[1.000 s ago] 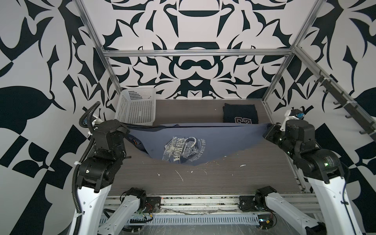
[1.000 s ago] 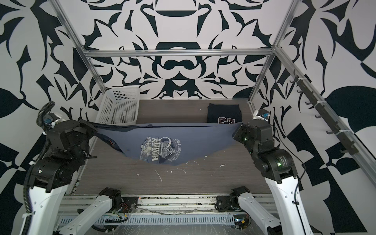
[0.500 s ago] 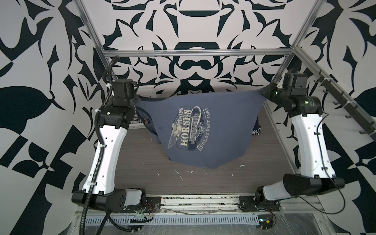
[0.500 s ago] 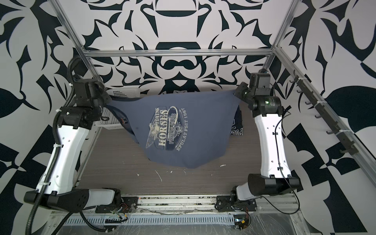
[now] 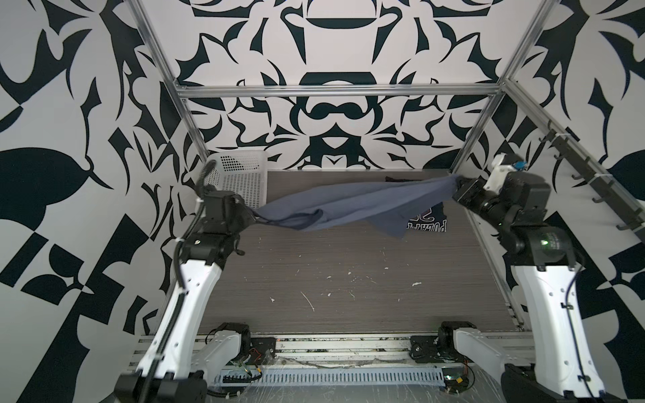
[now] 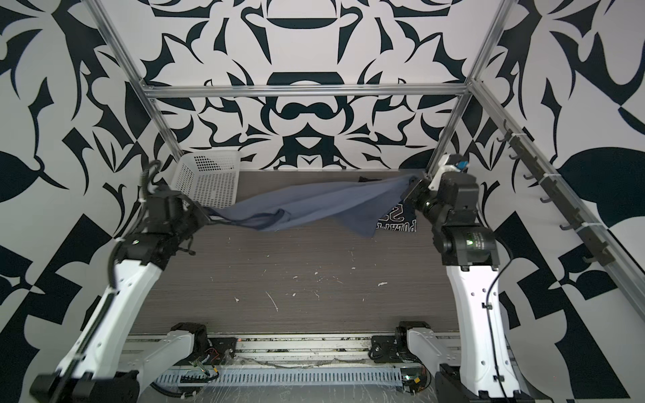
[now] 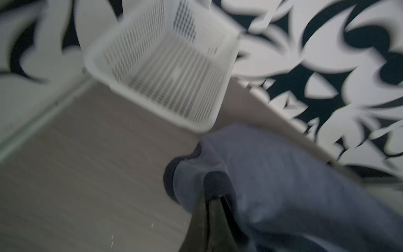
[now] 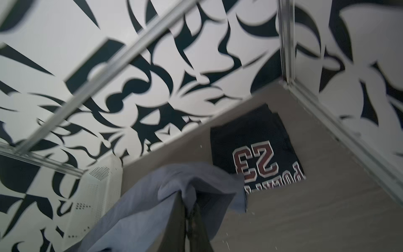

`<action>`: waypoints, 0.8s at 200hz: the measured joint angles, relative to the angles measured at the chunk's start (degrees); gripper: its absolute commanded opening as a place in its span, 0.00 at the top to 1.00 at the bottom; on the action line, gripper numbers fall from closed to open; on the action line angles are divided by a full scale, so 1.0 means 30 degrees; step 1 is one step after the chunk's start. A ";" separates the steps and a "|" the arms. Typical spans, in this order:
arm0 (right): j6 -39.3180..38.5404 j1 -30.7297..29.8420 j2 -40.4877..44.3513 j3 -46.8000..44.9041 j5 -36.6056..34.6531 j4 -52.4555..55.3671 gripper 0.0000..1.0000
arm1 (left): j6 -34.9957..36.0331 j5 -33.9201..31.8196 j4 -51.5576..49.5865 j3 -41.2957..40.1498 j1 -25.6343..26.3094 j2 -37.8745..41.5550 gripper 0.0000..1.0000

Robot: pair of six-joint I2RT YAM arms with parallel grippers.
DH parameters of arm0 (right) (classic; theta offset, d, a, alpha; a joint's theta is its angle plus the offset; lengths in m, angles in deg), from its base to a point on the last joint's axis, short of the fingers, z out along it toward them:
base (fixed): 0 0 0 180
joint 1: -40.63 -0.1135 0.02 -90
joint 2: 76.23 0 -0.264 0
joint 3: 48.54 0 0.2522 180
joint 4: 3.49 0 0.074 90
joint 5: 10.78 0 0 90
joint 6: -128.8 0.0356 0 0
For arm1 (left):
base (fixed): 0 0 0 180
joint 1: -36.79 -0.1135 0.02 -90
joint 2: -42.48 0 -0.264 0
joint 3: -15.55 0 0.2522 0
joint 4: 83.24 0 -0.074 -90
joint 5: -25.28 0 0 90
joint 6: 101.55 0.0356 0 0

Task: Fold and stack tank tops
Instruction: Smooth out the tank top at the center of the table.

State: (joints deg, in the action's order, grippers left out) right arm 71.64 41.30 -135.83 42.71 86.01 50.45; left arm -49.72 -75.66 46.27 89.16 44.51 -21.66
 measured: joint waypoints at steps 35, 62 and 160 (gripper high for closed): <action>-0.0277 0.0000 -0.3606 -0.1166 0.0663 0.1115 1.00 | 0.0372 0.1537 -0.2608 0.1501 0.0262 -0.6499 1.00; -0.0954 0.0000 -0.4932 0.4138 0.0270 0.2739 1.00 | 0.0874 0.1355 -0.3162 0.6288 0.0415 -0.5727 1.00; -0.1668 0.0000 0.1705 0.3395 -0.1821 0.1348 1.00 | 0.0729 -0.1144 -0.0823 0.2273 0.0335 -0.0976 1.00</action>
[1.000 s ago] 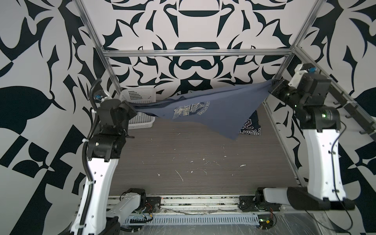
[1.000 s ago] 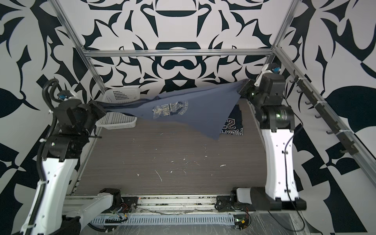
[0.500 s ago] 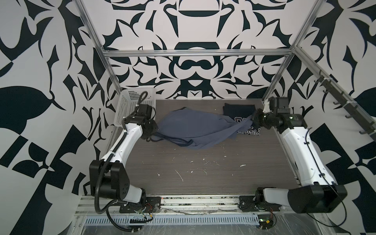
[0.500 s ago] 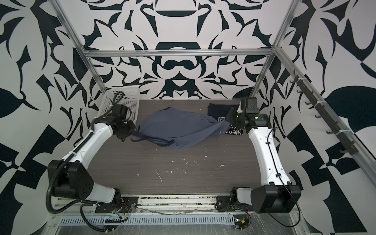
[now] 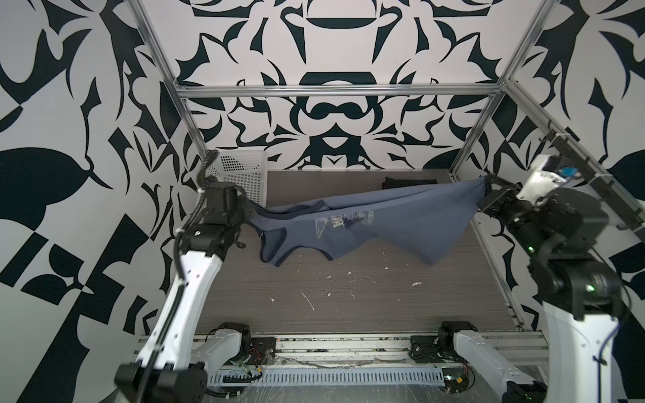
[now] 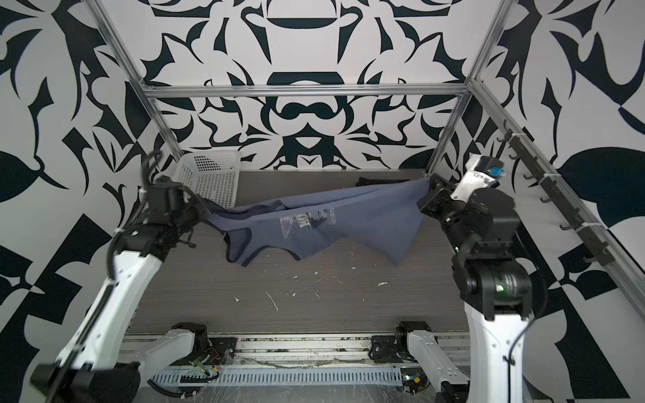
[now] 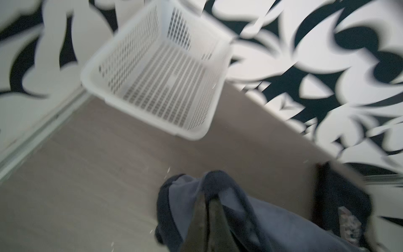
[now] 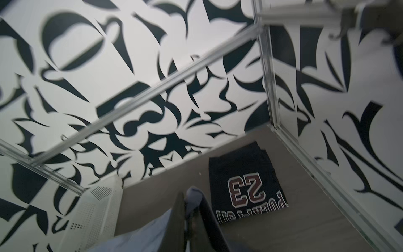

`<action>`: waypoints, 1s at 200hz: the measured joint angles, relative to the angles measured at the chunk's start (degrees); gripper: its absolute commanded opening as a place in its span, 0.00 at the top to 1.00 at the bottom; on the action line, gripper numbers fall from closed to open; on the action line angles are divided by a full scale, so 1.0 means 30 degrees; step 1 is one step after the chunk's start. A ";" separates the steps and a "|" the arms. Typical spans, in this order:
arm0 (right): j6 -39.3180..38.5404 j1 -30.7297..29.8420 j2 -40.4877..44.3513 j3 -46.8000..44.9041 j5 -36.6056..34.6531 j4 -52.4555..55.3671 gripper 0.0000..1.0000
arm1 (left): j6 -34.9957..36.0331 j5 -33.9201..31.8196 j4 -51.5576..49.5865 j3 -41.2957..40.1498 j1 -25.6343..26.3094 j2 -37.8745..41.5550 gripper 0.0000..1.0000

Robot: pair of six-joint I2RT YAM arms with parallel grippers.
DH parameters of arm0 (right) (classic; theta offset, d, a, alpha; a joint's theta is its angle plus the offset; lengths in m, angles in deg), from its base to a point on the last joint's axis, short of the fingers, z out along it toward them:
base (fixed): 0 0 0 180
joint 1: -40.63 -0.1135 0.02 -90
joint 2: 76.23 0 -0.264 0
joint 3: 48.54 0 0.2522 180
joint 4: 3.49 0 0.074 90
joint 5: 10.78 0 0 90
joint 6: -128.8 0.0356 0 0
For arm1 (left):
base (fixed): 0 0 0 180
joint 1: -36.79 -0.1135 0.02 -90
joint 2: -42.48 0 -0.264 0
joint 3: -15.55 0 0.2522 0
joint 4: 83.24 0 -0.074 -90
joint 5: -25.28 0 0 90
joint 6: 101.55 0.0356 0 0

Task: Fold and stack tank tops
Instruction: Smooth out the tank top at the center of the table.

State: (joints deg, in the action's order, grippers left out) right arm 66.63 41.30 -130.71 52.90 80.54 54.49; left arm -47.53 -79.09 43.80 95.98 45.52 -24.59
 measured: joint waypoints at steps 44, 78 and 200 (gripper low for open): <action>0.0073 0.0000 -0.4131 -0.1508 0.0240 0.0146 1.00 | -0.0102 0.0517 -0.2310 0.1953 -0.0612 -0.2856 1.00; 0.0080 0.0073 -0.7002 0.2047 0.0160 -0.0284 1.00 | 0.0036 0.0678 -0.2149 1.0134 -0.1195 -0.5858 1.00; 0.0699 0.0240 -0.1166 -0.0437 0.1661 -0.1377 1.00 | 0.0466 0.1464 -0.0619 0.5530 -0.1996 0.1581 1.00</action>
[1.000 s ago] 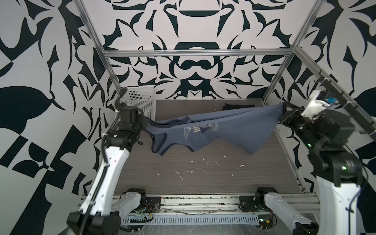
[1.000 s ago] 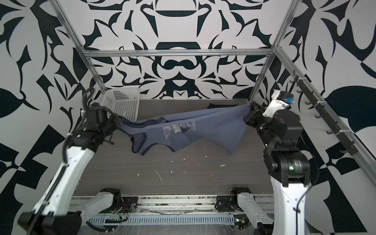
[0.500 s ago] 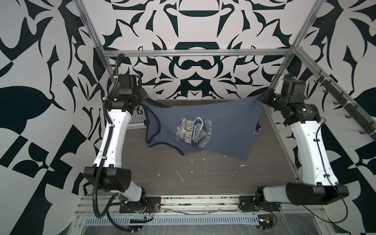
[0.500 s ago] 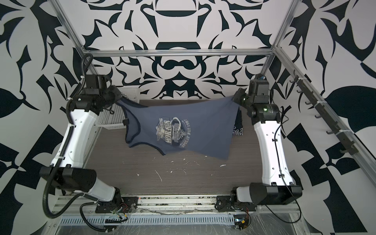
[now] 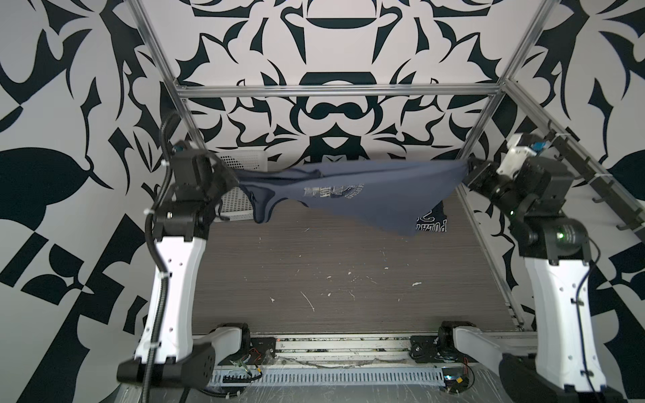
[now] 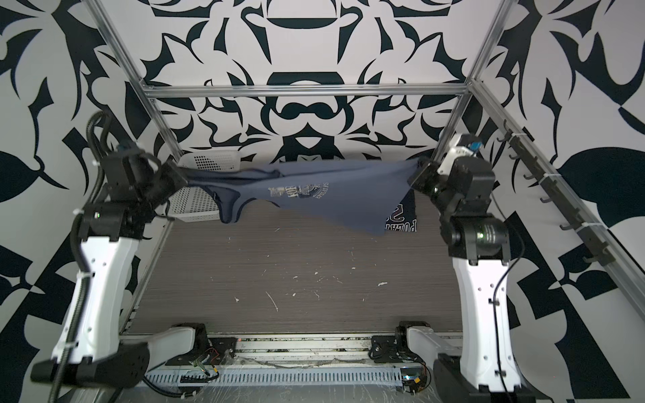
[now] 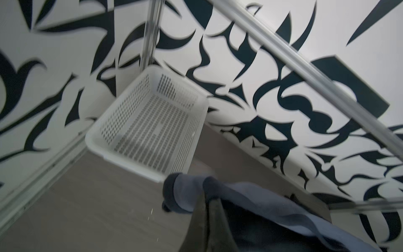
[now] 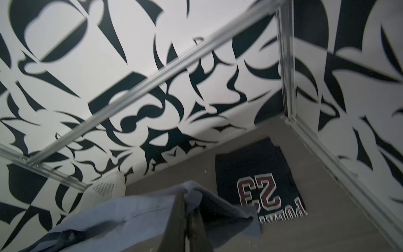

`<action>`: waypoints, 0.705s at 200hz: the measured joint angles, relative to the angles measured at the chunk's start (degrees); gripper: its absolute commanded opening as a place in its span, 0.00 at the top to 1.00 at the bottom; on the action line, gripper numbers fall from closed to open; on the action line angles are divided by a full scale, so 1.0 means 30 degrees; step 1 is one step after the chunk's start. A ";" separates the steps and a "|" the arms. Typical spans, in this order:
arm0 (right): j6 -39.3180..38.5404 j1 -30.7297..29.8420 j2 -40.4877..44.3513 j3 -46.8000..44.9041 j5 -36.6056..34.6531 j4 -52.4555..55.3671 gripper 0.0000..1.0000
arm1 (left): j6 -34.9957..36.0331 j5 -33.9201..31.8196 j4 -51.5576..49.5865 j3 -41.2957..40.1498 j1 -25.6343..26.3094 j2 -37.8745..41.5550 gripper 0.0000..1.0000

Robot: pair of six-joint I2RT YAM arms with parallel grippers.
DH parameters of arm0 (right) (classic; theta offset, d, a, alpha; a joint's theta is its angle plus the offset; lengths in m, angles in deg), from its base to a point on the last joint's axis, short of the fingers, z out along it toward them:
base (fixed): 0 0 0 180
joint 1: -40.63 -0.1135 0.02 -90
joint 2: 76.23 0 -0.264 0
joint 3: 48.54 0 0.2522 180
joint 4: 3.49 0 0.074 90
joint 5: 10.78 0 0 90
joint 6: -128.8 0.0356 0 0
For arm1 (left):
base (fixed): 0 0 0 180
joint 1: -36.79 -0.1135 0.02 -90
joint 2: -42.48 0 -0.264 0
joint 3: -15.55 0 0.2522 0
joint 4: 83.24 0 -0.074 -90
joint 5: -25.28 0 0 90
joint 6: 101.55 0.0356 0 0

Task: Fold and stack tank tops
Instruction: Smooth out the tank top at the center of the table.

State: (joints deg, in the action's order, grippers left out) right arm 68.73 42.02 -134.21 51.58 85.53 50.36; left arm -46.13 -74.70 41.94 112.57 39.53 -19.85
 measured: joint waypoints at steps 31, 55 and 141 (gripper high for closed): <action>0.0656 0.0007 0.3242 -0.7089 0.1566 0.1341 1.00 | -0.1370 0.0903 0.0335 -0.8182 -0.0036 0.4510 1.00; 0.1311 0.0007 0.4408 -1.1453 0.2484 0.2783 1.00 | -0.2470 0.0911 -0.0641 -1.1861 -0.0036 0.5530 1.00; 0.4765 0.0007 0.8451 -1.6932 0.2659 0.6353 0.91 | -0.8969 -0.0954 -0.3985 -1.6422 0.0022 1.2502 0.56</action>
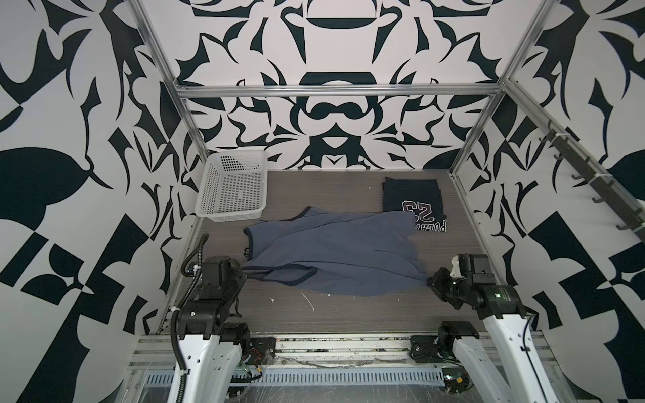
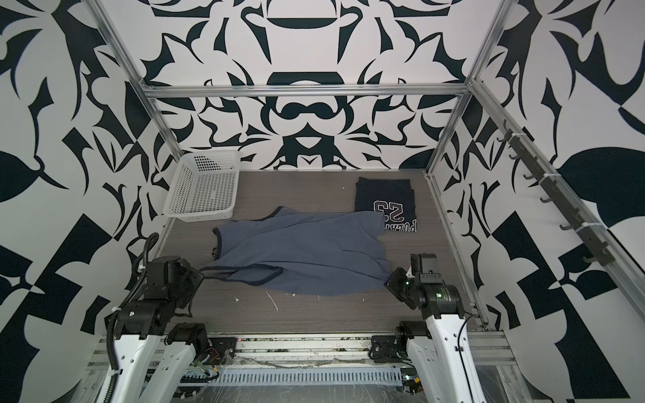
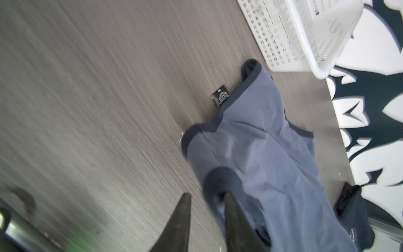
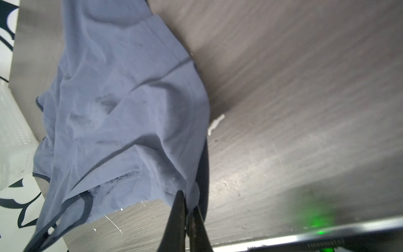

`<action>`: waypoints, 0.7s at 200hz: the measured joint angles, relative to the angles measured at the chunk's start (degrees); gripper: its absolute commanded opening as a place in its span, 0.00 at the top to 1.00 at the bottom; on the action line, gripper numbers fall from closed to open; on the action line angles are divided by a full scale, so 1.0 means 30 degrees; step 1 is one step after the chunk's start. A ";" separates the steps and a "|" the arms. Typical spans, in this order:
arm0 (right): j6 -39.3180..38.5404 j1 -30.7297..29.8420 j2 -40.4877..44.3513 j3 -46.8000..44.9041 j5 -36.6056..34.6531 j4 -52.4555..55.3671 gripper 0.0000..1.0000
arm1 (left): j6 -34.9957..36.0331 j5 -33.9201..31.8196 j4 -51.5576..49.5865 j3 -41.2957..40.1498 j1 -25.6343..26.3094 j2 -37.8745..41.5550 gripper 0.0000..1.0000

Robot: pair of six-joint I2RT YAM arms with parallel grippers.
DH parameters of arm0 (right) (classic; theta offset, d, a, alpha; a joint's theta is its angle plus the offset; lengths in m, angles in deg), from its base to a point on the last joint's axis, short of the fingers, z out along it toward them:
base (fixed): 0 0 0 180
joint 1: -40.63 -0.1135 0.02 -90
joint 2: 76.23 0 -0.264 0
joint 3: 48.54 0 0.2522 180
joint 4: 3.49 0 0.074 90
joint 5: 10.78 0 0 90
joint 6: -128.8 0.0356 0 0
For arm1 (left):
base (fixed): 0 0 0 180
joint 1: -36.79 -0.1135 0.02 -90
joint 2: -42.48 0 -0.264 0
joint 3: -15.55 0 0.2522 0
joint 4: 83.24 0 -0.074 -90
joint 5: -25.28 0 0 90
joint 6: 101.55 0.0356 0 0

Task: Fold and stack tank tops
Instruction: Smooth out the tank top at the center of the table.

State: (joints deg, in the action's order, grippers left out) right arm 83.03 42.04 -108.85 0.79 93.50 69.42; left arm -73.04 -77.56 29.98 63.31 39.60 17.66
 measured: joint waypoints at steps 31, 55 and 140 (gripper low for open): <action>0.0576 0.0000 0.0882 0.0736 -0.1479 0.1508 0.69 | -0.1479 -0.0721 -0.1056 -0.0087 0.0015 0.1552 0.36; 0.0415 0.0000 0.0933 0.2055 -0.2514 0.2164 0.59 | -0.1319 -0.0831 -0.0984 0.0124 0.0022 0.2157 0.40; -0.1064 0.0000 -0.1202 0.2310 -0.1333 0.0153 0.50 | 0.1311 0.2062 0.4204 0.3592 1.1825 -1.2152 0.48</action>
State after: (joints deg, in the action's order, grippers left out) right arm 79.83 42.04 -112.46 7.72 89.50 69.88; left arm -69.11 -71.37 42.59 74.08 75.07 -18.80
